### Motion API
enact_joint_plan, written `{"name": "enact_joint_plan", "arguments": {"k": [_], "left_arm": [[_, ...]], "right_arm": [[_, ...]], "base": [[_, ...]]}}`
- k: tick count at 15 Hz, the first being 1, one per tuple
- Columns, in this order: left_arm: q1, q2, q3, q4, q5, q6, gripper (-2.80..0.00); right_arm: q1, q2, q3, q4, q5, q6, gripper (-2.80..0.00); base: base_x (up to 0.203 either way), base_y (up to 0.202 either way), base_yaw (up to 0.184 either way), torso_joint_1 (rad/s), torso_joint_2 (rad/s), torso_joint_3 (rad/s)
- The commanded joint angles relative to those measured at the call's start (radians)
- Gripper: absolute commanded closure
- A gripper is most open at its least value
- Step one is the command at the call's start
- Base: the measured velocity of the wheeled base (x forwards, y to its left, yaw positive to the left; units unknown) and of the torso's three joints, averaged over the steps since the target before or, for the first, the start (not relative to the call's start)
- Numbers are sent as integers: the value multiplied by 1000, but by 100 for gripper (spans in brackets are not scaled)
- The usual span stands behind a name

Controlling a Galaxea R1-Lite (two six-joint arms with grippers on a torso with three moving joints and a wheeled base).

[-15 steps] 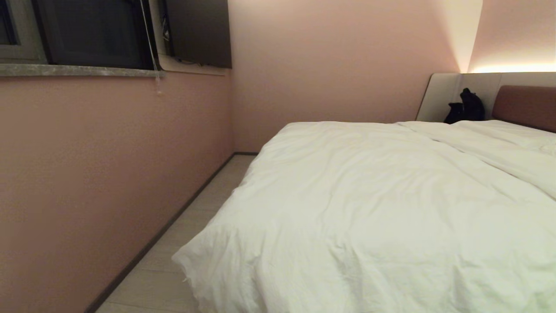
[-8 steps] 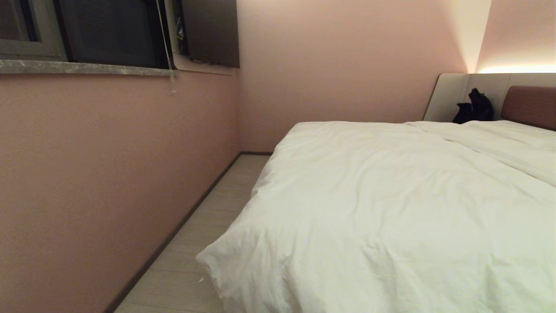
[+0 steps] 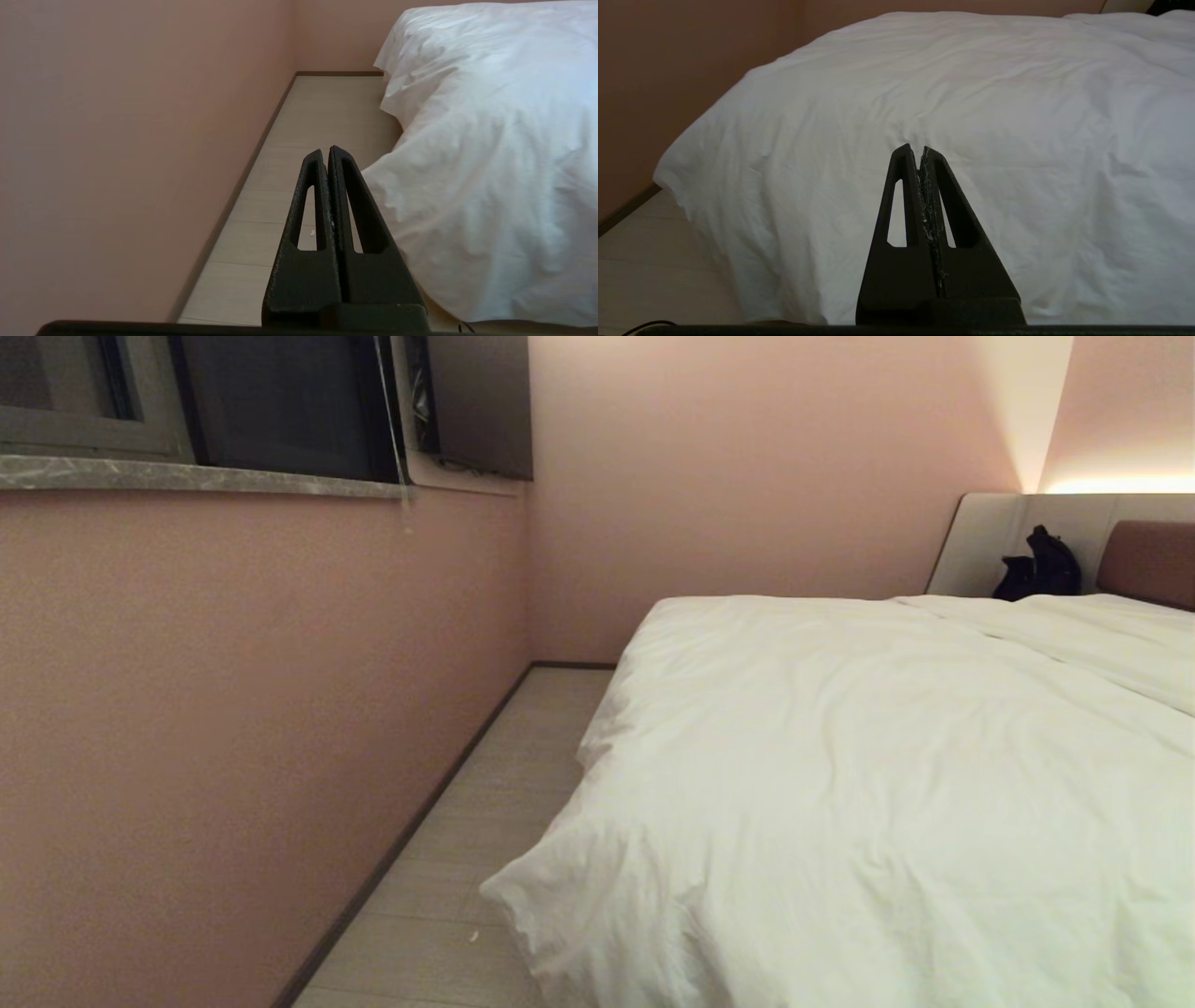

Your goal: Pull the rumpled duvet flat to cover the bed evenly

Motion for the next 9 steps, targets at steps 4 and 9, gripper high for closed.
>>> {"name": "enact_joint_plan", "arguments": {"k": [4,9], "left_arm": [[0,0,0,2,0,-1,0],[0,0,0,2,0,1,0]], "right_arm": [[0,0,0,-1,0,-1,0],[0,0,0,-1,0,-1,0]], "base": [[0,196,-1,3,2,3],[0,197,0,2,2,4]]}}
